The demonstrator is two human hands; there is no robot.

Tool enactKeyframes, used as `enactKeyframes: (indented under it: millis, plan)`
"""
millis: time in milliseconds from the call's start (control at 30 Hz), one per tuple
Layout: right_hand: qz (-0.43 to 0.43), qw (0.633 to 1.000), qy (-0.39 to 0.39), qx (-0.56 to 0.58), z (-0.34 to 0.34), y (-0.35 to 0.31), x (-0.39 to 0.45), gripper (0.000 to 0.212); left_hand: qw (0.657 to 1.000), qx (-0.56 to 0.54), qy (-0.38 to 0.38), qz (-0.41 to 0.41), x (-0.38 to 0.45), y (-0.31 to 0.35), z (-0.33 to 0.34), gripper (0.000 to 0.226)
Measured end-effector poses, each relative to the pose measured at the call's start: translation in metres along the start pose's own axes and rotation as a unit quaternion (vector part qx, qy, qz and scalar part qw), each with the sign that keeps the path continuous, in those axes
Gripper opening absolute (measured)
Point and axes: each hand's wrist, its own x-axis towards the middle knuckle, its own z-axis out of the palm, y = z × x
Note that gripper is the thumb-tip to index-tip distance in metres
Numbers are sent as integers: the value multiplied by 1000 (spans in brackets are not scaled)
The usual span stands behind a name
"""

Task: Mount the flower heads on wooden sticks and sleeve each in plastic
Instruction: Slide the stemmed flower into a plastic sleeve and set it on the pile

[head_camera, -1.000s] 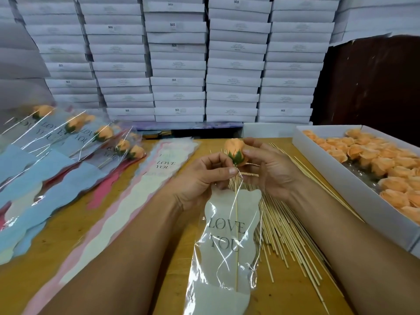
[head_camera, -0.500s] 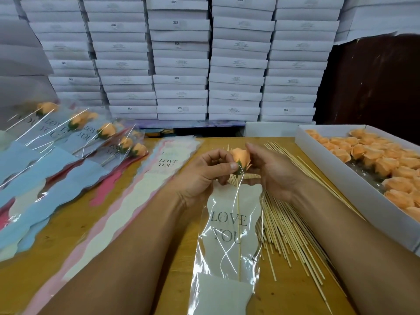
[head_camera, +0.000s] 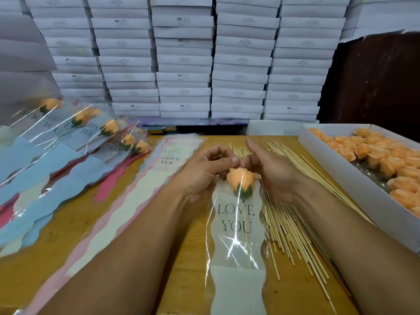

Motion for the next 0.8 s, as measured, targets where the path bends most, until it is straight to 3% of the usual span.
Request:
enactKeyframes:
  millis: [267, 367, 500, 633, 800]
  plan:
    - [3, 1000, -23, -4, 1, -1, -2, 58, 1000, 9, 19, 9, 0, 3, -5, 10]
    - [24, 999, -22, 40, -2, -5, -2, 60, 998, -42, 47, 3, 2, 9, -19, 11]
    - [89, 984, -151, -39, -13, -11, -12, 69, 988, -103, 113, 14, 4, 13, -34, 8]
    - [118, 926, -337, -124, -10, -12, -21, 33, 971, -142, 193, 19, 6, 12, -41, 17]
    - [121, 926, -344, -102, -6, -13, -19, 20, 955, -105, 277, 27, 10, 12, -47, 12]
